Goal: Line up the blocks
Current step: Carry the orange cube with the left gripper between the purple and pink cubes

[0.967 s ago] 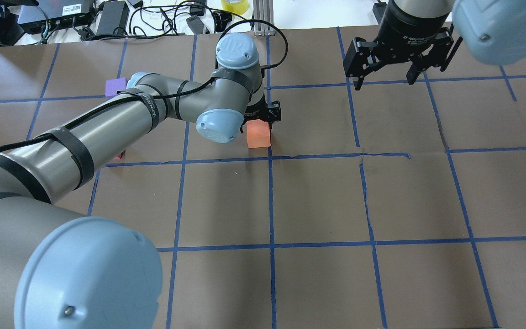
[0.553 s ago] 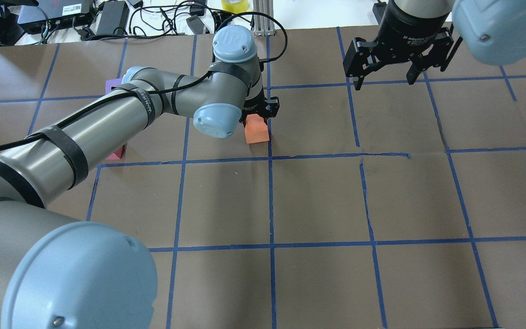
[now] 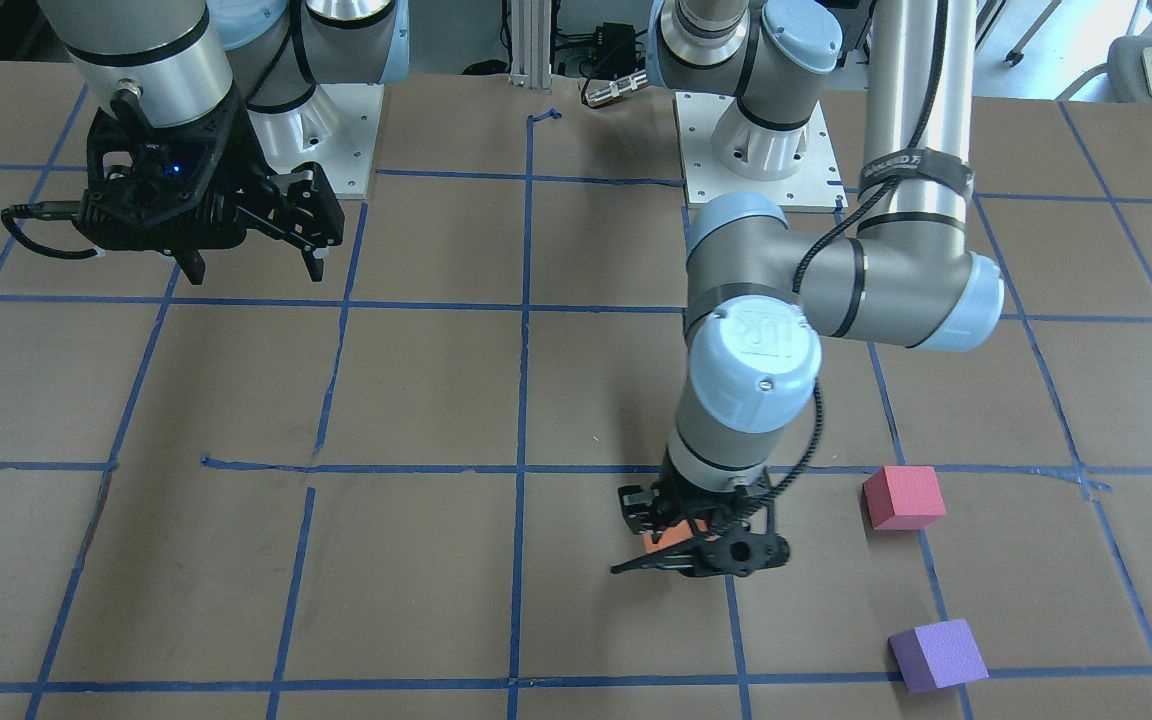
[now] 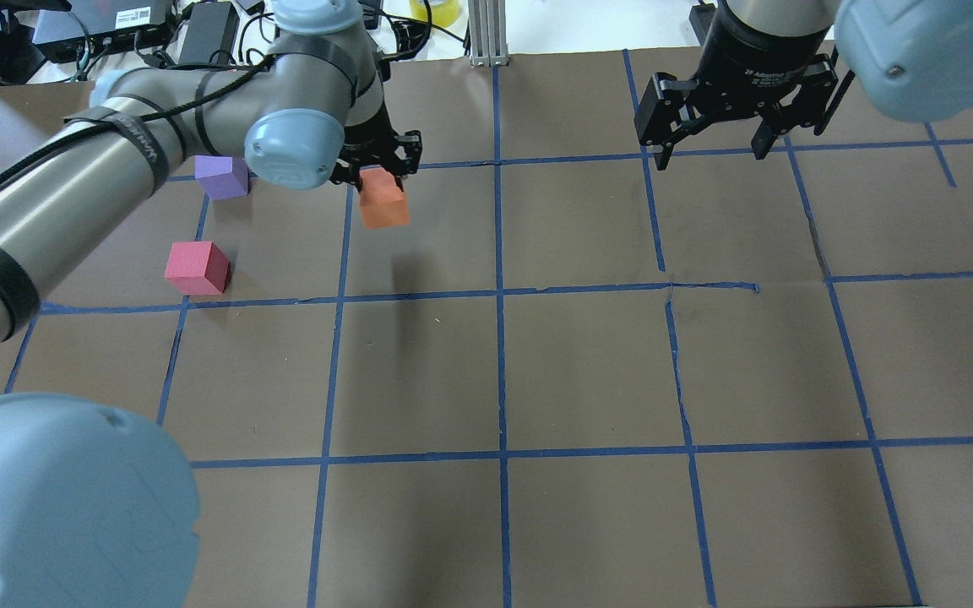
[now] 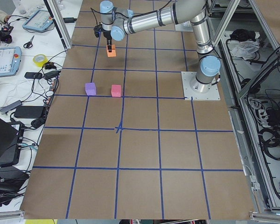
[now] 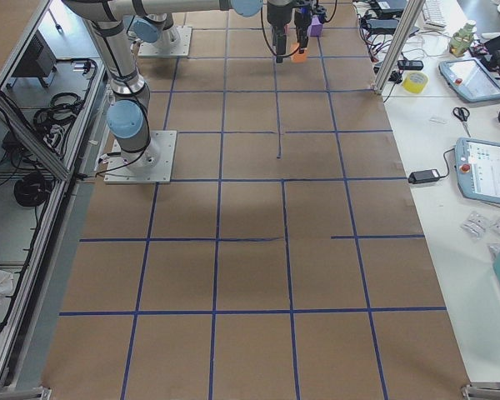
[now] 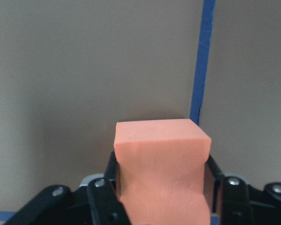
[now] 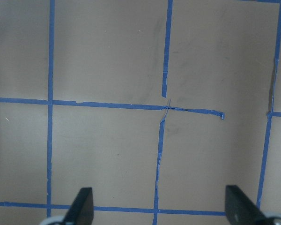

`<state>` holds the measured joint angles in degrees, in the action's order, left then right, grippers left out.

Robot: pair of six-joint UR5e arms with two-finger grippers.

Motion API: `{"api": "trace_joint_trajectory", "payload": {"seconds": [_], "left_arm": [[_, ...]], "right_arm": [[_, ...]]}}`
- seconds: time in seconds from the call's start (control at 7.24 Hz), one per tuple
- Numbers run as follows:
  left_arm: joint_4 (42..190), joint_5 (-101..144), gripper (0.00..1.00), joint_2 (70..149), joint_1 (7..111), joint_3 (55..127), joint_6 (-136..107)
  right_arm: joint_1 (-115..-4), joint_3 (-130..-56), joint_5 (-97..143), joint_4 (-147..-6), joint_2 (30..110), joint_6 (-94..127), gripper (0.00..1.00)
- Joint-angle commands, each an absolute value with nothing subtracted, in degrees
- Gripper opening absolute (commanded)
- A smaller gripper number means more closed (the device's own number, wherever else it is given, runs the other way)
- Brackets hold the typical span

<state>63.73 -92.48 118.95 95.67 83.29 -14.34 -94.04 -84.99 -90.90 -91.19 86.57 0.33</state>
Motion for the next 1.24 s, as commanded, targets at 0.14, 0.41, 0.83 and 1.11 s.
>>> {"api": "trace_joint_trajectory", "payload": {"seconds": [0.14,0.41,0.83,1.11], "left_arm": [[63.7,-92.9,0.01,118.4,81.9,83.1,1.7],[63.3,-92.0,0.01,119.6,77.1,83.1,10.8],[62.4,-92.0,0.01,121.7,73.0,83.2,17.2],[60.0,-90.4,0.01,123.5,73.0,83.7,17.1]], "right_arm": [[-94.0,-85.1,-90.9,-91.1,86.7,0.4,1.0],[-94.0,-85.3,-90.9,-91.1,86.7,0.4,1.0],[-94.0,-85.3,-90.8,-91.7,86.7,0.3,1.0],[-94.0,-85.3,-90.8,-91.6,86.7,0.4,1.0]]}}
